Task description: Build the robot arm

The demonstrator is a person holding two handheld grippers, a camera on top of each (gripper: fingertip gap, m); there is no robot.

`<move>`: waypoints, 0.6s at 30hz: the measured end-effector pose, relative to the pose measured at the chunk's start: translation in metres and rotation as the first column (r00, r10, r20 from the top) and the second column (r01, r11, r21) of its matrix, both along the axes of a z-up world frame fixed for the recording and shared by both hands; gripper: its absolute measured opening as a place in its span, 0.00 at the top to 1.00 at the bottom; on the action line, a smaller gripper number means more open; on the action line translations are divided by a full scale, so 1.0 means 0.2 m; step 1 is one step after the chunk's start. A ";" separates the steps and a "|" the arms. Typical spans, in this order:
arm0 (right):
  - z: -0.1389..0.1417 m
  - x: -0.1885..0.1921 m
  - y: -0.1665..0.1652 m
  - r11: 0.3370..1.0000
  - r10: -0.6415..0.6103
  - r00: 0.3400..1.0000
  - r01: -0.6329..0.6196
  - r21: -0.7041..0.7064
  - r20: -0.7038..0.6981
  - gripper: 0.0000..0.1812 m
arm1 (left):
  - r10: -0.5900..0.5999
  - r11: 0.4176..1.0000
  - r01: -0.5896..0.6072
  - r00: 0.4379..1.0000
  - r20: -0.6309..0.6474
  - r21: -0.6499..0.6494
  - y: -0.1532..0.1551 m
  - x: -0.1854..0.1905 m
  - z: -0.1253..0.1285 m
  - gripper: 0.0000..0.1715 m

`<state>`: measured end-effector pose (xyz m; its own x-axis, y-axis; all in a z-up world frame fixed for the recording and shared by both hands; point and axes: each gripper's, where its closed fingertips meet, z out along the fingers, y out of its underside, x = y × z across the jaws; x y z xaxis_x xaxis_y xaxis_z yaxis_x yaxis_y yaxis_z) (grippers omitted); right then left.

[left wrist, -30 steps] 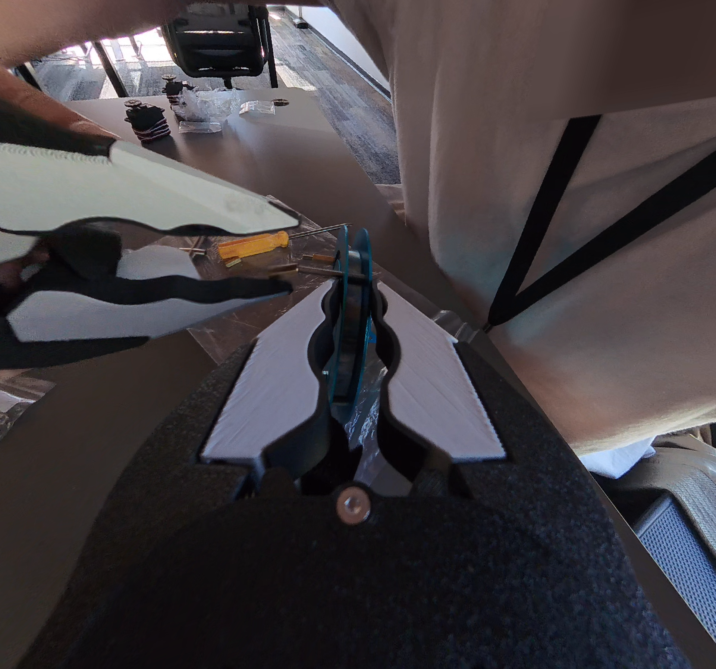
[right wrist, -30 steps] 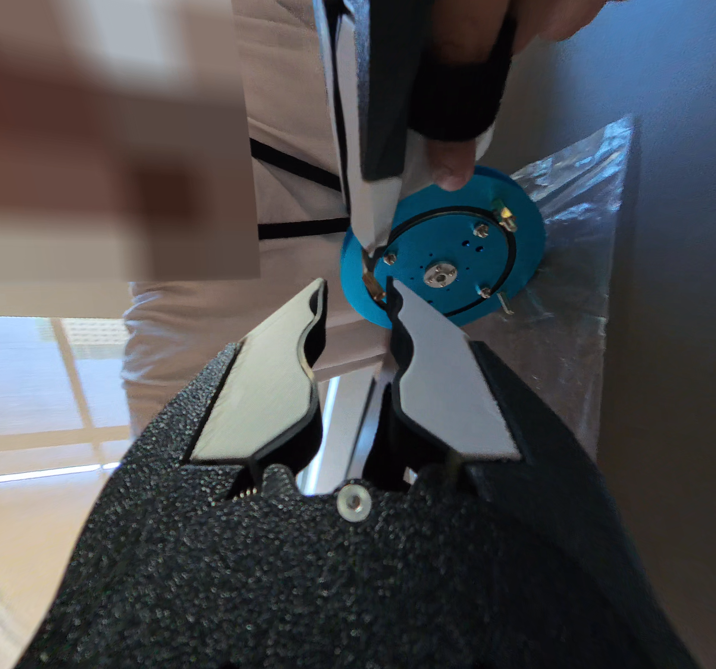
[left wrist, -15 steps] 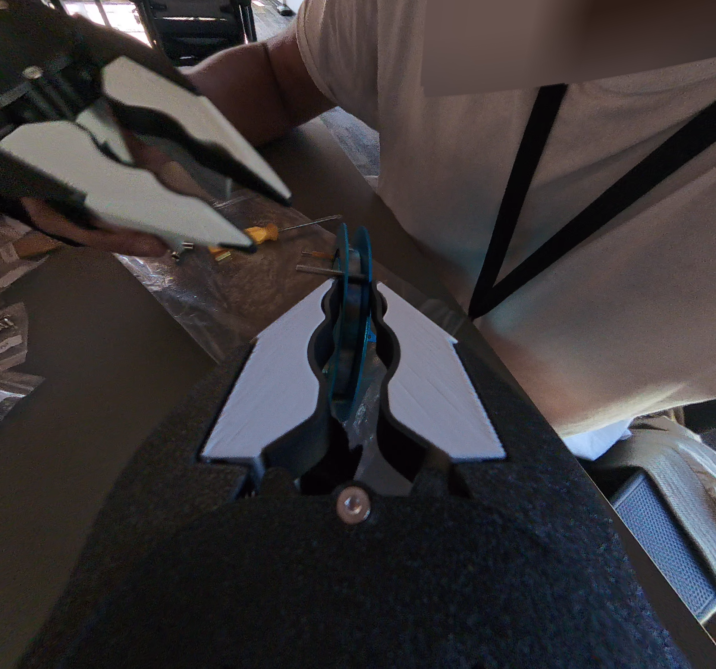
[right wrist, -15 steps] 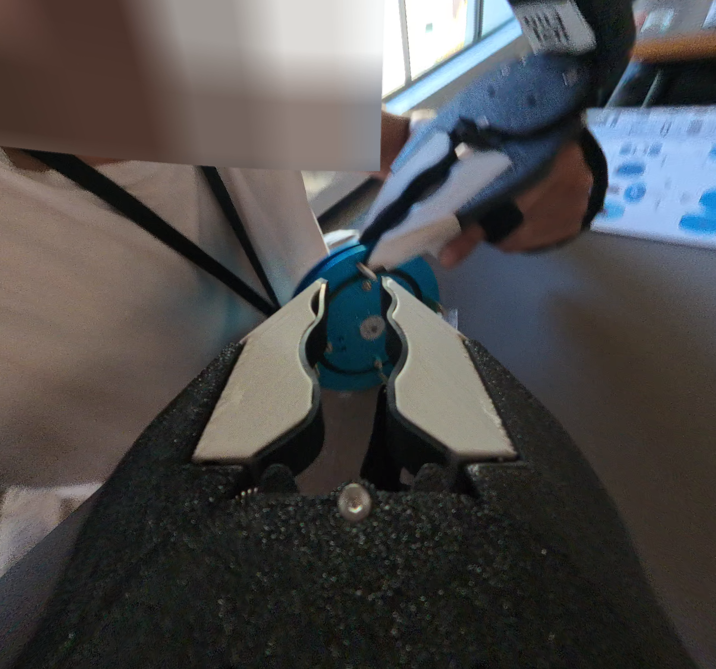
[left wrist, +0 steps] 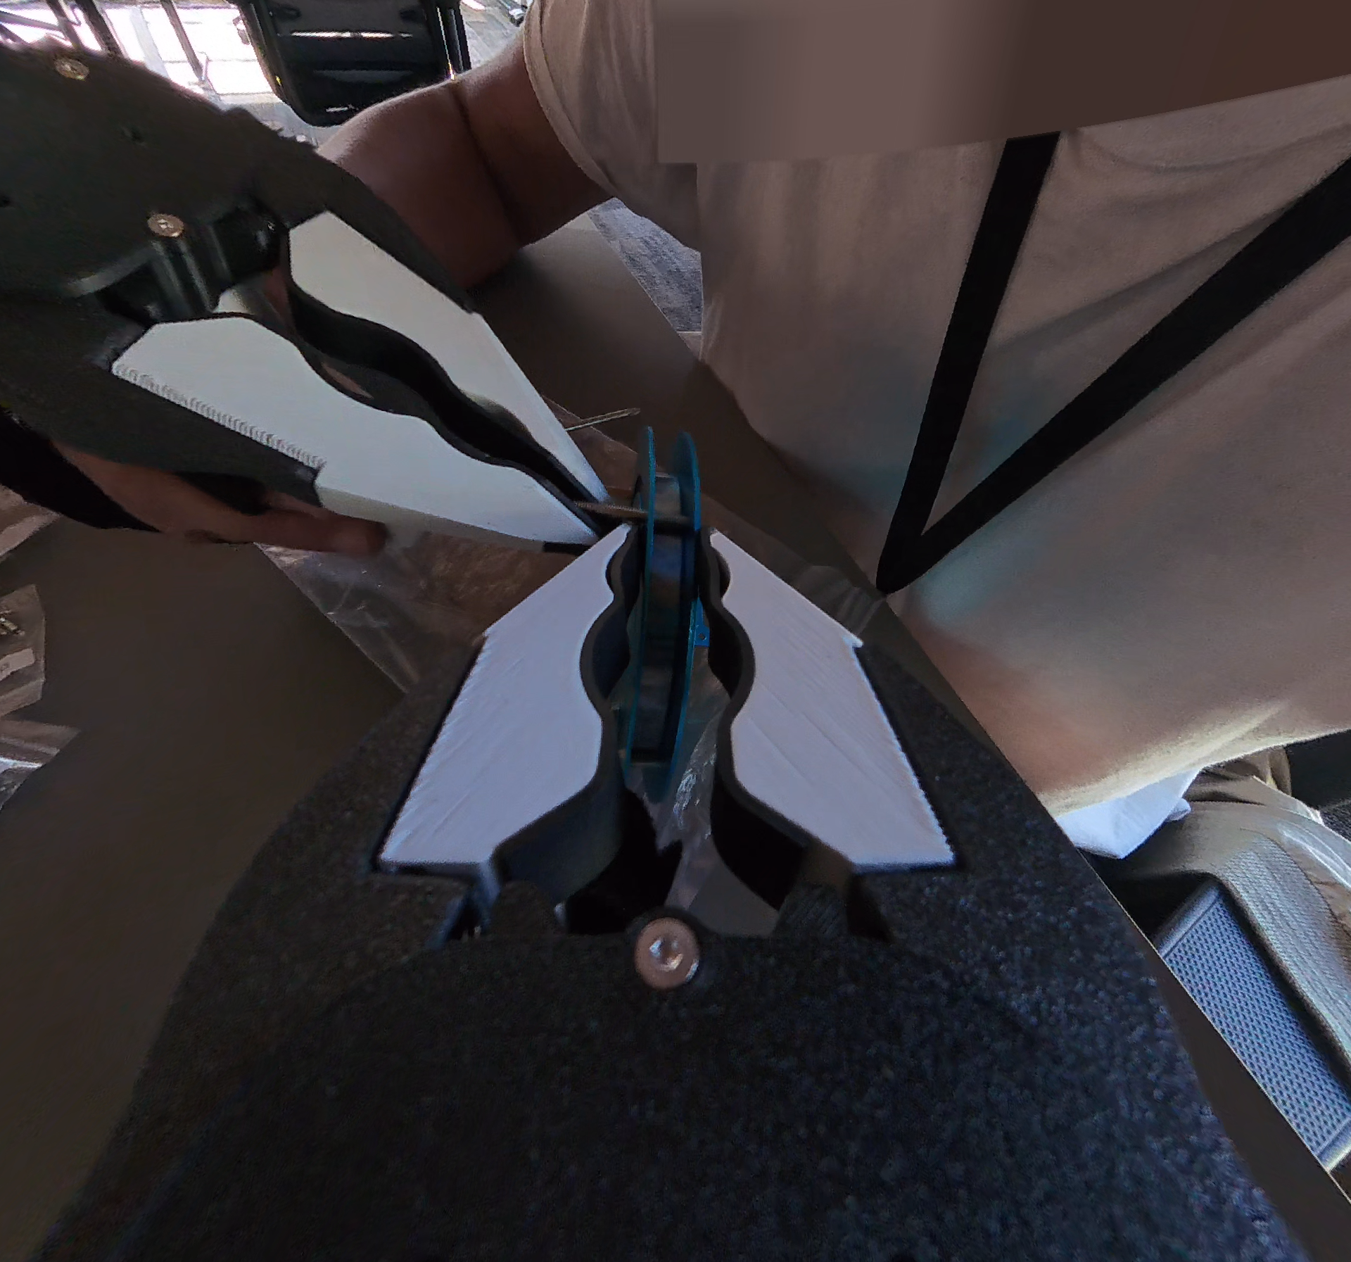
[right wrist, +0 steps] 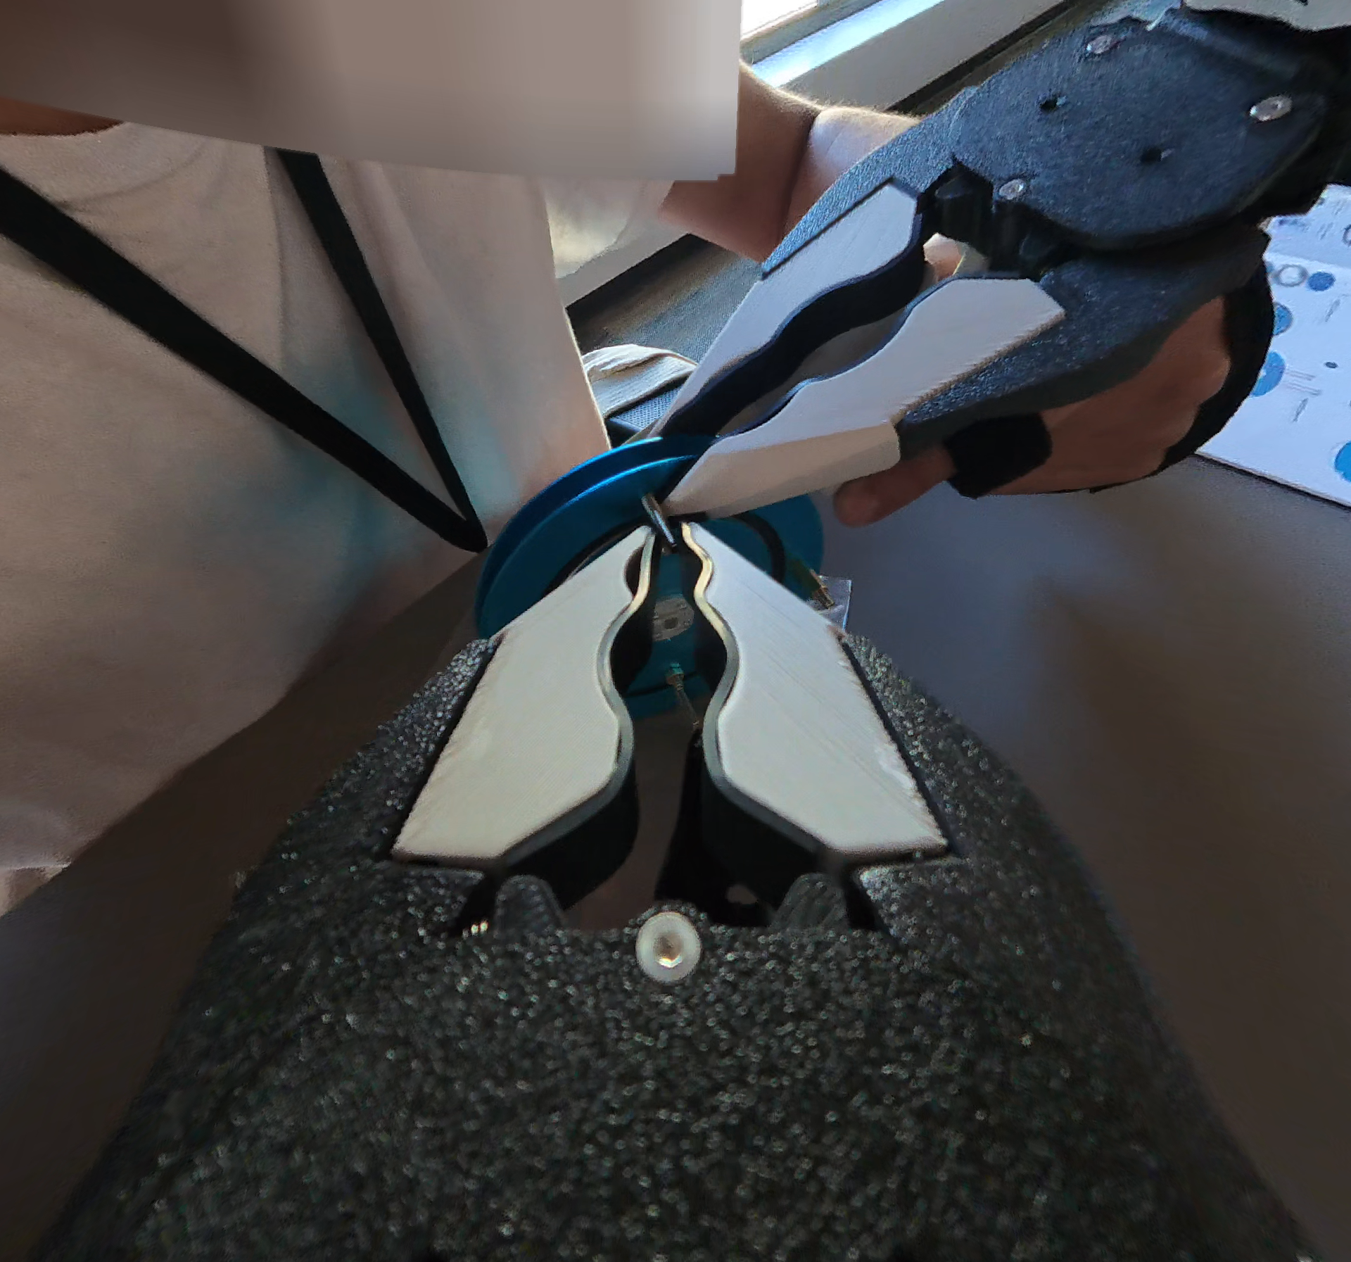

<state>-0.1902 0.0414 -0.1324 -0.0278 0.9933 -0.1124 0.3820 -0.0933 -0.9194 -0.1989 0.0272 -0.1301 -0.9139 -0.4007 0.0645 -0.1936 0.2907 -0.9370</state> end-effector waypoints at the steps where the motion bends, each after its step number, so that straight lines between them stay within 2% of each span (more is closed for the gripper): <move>1: 0.00 0.00 0.00 1.000 -0.009 1.000 0.009 -0.003 0.002 0.98 | 0.001 1.000 -0.001 1.000 0.000 -0.003 0.00 0.00 0.00 0.92; 6: 0.00 -0.01 0.00 0.999 -0.031 0.999 0.031 -0.030 -0.012 0.97 | -0.005 1.000 0.005 1.000 -0.011 -0.022 0.01 -0.01 0.00 0.91; 8: 0.01 -0.01 -0.02 0.995 -0.026 1.000 0.025 -0.095 -0.010 0.91 | 0.004 1.000 -0.005 1.000 -0.013 -0.018 0.02 0.00 0.00 0.91; 10: 0.01 0.00 0.01 0.992 -0.069 0.997 0.071 -0.107 0.020 0.98 | 0.026 1.000 -0.026 1.000 -0.018 -0.003 0.02 0.00 0.00 0.91; 18: 0.00 0.00 0.02 0.980 -0.109 0.993 0.114 -0.160 0.042 0.98 | 0.087 0.993 -0.081 0.994 -0.059 0.085 0.03 0.00 -0.02 0.89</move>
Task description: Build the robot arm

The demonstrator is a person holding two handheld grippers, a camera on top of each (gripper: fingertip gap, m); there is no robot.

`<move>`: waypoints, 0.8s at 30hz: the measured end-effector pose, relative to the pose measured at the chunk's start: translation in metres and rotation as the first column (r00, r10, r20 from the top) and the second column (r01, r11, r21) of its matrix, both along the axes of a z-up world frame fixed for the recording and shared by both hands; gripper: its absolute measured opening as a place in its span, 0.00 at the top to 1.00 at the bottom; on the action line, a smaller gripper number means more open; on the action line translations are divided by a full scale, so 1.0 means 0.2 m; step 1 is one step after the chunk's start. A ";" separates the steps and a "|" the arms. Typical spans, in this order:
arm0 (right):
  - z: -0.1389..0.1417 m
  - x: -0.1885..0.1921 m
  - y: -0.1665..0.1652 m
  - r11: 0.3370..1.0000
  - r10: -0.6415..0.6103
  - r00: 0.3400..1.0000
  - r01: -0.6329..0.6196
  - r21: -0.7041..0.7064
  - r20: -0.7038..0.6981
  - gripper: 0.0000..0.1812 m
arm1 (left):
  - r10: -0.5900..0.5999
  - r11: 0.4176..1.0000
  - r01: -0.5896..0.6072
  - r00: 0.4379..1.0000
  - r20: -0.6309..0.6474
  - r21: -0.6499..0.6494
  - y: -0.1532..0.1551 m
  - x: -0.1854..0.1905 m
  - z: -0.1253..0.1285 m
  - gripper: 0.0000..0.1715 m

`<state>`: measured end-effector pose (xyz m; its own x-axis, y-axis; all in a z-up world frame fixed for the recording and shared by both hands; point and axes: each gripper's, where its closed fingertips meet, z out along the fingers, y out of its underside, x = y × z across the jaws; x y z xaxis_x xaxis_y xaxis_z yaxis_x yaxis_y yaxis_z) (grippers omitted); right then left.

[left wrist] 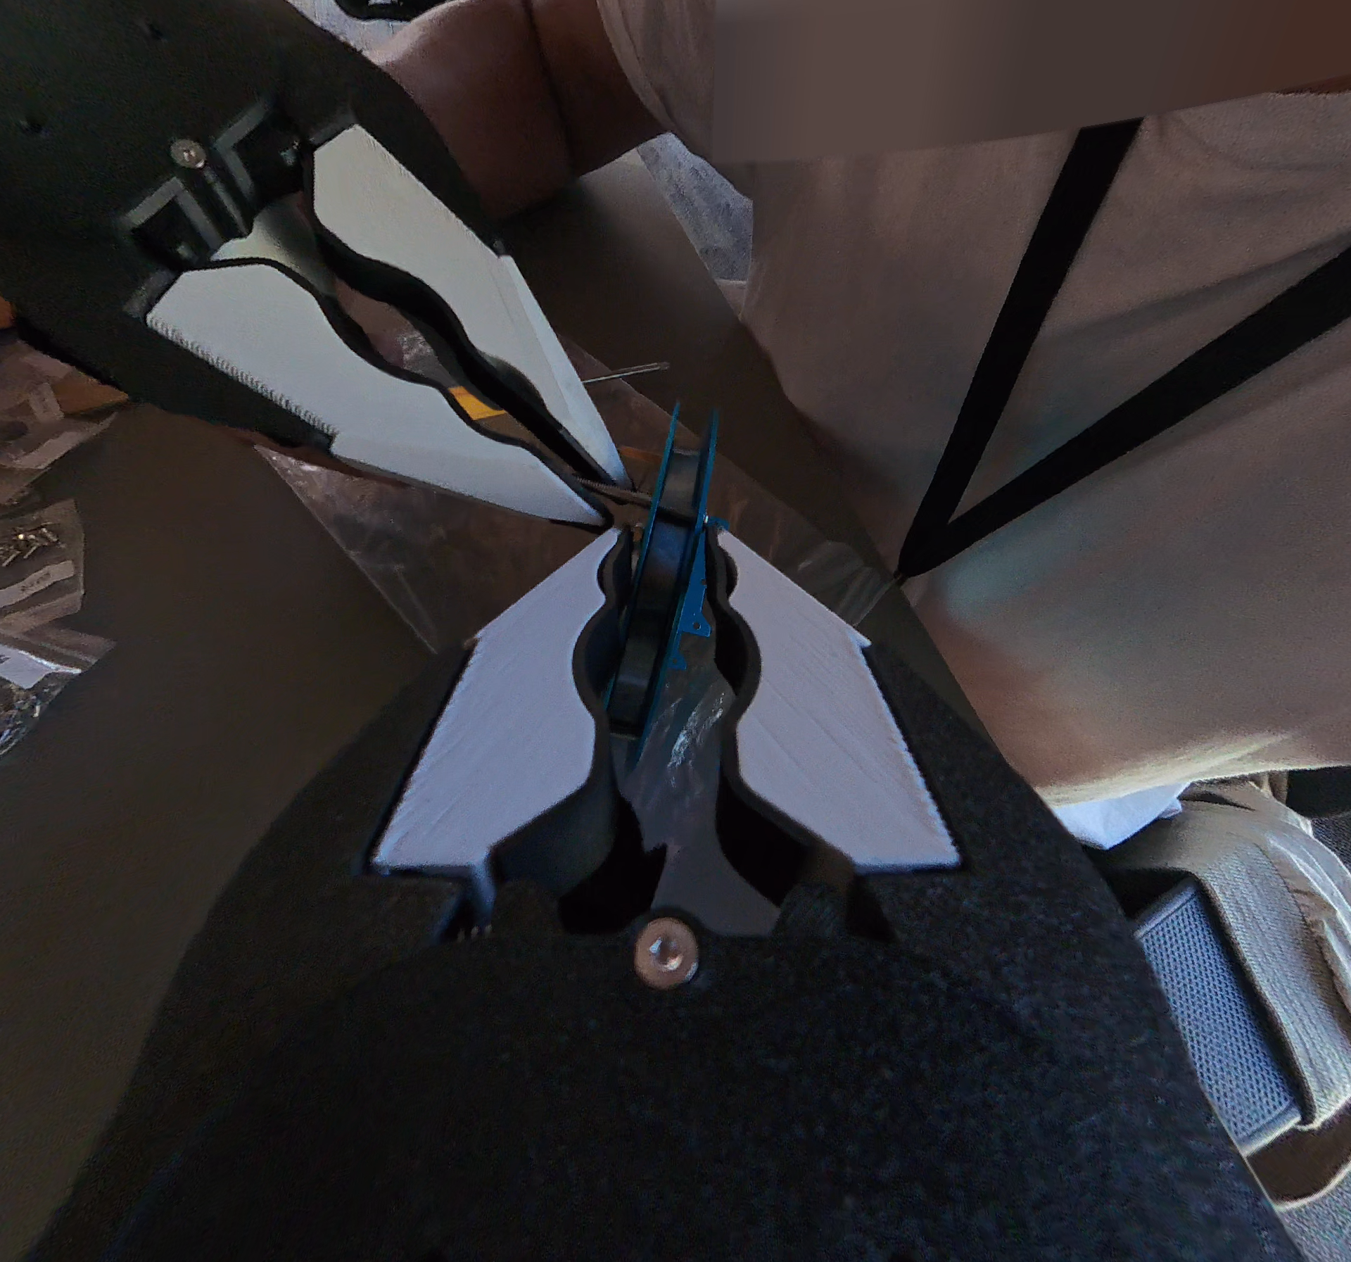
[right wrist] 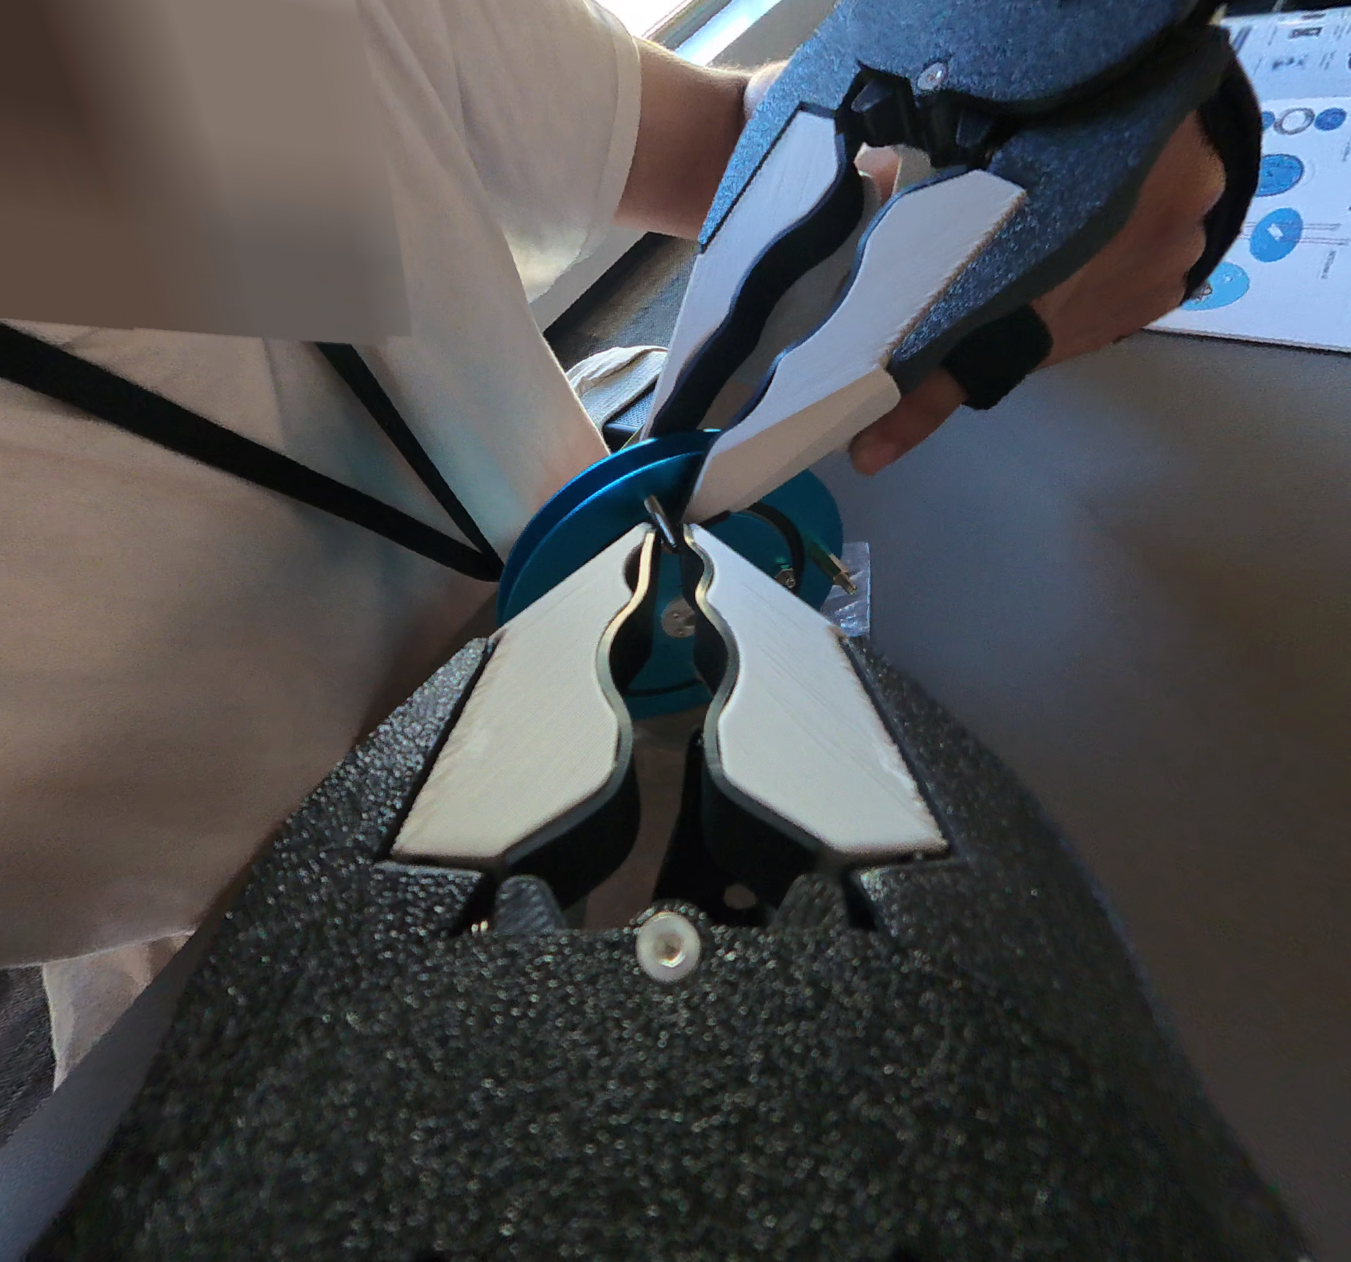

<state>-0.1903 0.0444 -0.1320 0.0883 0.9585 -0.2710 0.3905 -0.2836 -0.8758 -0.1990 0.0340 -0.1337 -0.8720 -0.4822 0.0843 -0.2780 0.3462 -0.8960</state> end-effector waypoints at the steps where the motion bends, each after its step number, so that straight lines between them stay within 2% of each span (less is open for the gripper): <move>1: 0.00 0.00 0.00 1.000 -0.006 1.000 0.006 0.005 0.005 0.98 | 0.008 1.000 -0.008 1.000 -0.008 0.011 0.00 0.00 0.00 0.89; 10: 0.00 0.00 0.02 0.999 -0.048 0.998 0.049 -0.021 0.040 0.97 | 0.042 0.998 -0.040 0.997 -0.065 0.042 0.00 0.01 -0.01 0.89; 14: -0.02 0.04 -0.01 1.000 0.003 0.999 -0.005 0.028 0.049 0.98 | -0.038 0.997 0.036 0.999 0.022 0.067 -0.03 -0.04 -0.01 0.91; 15: -0.03 0.07 -0.01 0.999 0.019 0.998 -0.021 0.028 0.056 0.95 | -0.058 0.995 0.055 0.998 0.034 0.080 -0.04 -0.05 -0.01 0.91; 17: -0.10 0.13 -0.02 0.998 0.045 0.993 -0.049 0.033 0.106 0.89 | -0.081 0.992 0.076 0.996 0.046 0.099 -0.05 -0.08 -0.02 0.90; 20: -0.31 0.15 -0.01 0.984 0.059 0.963 -0.101 0.148 0.264 0.90 | -0.093 0.992 0.088 0.994 0.050 0.091 -0.05 -0.08 -0.02 0.90; 24: -0.46 0.11 0.00 0.958 0.111 0.936 -0.190 0.214 0.334 0.91 | -0.105 0.993 0.103 0.994 0.038 0.049 -0.04 -0.09 -0.02 0.90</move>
<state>-0.1687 0.0436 -0.2237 -0.0187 0.9997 -0.0147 0.6788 0.0019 -0.7343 -0.2168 0.0256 -0.1372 -0.9200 -0.3911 0.0274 -0.2019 0.4128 -0.8881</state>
